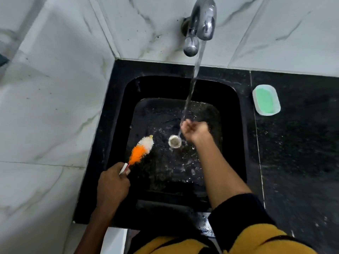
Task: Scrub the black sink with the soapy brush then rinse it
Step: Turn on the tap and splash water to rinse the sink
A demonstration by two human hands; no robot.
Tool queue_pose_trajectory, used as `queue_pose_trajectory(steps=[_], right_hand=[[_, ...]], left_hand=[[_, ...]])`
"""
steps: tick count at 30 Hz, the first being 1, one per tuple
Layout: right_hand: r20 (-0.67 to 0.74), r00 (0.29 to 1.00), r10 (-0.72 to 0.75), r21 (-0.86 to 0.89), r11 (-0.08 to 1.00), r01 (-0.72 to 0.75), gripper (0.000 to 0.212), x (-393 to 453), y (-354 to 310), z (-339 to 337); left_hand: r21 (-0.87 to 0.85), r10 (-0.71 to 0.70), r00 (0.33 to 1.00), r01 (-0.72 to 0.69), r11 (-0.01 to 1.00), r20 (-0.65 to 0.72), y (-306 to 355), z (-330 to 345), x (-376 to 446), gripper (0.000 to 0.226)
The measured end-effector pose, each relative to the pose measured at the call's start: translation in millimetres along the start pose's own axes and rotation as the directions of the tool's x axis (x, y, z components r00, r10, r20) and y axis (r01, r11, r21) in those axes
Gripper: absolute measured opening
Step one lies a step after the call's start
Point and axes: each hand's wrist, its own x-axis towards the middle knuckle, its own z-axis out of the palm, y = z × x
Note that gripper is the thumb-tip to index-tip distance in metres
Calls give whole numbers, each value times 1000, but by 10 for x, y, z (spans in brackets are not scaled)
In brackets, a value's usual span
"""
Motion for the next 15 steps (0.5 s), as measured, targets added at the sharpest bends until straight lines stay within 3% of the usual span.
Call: queue_pose_trajectory(steps=[4, 9, 12, 15], right_hand=[[61, 989, 133, -79, 989, -128, 33, -58, 301, 161], [157, 985, 74, 38, 996, -81, 37, -162, -6, 191], [235, 962, -137, 432, 902, 23, 36, -175, -465, -119], [50, 972, -228, 688, 714, 133, 36, -168, -731, -580]], left_hand=[[19, 21, 1000, -21, 1000, 0, 99, 5, 6, 20], [2, 12, 1000, -12, 1000, 12, 125, 6, -3, 22], [3, 20, 1000, -20, 1000, 24, 115, 10, -18, 21], [-5, 17, 999, -17, 1000, 32, 128, 36, -40, 22]])
